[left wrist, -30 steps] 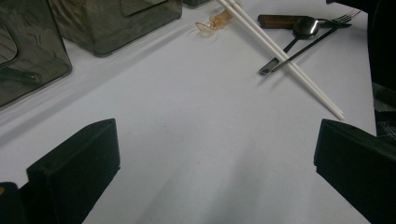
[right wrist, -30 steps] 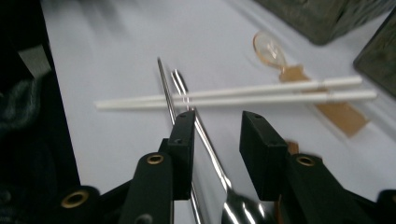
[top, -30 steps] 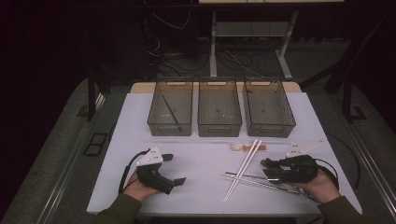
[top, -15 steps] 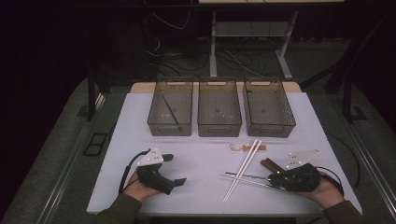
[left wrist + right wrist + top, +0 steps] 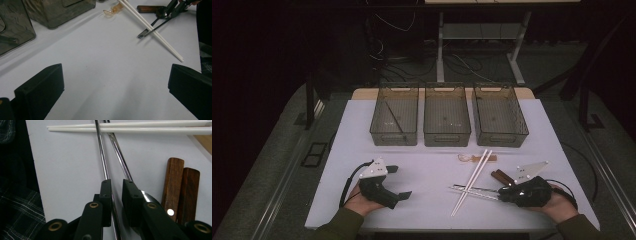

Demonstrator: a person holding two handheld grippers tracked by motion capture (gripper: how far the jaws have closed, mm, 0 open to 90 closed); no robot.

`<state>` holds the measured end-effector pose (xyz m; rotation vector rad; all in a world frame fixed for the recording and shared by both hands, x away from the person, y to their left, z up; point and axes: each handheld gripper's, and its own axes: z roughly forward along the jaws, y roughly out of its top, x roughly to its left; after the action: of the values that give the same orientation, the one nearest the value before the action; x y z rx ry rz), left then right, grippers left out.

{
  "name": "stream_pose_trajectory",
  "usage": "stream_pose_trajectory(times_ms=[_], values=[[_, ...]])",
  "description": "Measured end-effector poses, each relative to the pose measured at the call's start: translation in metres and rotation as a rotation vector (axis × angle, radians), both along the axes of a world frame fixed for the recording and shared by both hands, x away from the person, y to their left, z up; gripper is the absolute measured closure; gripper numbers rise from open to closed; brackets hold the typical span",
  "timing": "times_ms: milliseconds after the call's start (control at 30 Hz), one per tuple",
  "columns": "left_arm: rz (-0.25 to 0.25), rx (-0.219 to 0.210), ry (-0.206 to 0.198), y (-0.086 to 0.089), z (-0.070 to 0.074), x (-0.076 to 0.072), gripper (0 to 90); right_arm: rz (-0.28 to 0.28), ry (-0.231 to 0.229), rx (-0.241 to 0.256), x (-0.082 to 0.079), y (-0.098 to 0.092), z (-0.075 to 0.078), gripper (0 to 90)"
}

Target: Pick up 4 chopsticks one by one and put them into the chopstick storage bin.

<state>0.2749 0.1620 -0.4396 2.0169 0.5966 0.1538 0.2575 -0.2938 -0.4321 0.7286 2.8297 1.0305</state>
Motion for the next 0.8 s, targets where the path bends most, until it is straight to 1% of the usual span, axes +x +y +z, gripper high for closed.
stream_pose_trajectory(times_ms=[300, 467, 633, 700, 767, 800], values=[[-0.004, 0.004, 0.002, -0.0002, -0.0002, -0.0001, 0.0, 0.025, -0.005, -0.010, -0.0015, 0.0028, 0.0000, 78.2], [-0.003, 0.004, 0.002, -0.0001, -0.0002, -0.0002, 0.0, 0.039, -0.002, -0.033, -0.0028, 0.0056, -0.0016, 79.3], [-0.003, 0.004, 0.002, -0.0001, -0.0002, -0.0001, 0.0, 0.058, -0.014, -0.064, -0.0026, 0.0066, -0.0039, 79.7], [-0.003, 0.004, 0.002, -0.0002, -0.0001, -0.0001, 0.0, 0.066, -0.011, -0.077, -0.0031, 0.0080, -0.0055, 80.0], [-0.004, 0.004, 0.002, -0.0002, -0.0002, -0.0002, 0.0, 0.078, -0.038, -0.097, -0.0023, 0.0079, -0.0056, 80.3], [-0.004, 0.004, 0.002, -0.0002, -0.0002, -0.0002, 0.0, 0.081, -0.042, -0.097, -0.0025, 0.0082, -0.0058, 80.5]])
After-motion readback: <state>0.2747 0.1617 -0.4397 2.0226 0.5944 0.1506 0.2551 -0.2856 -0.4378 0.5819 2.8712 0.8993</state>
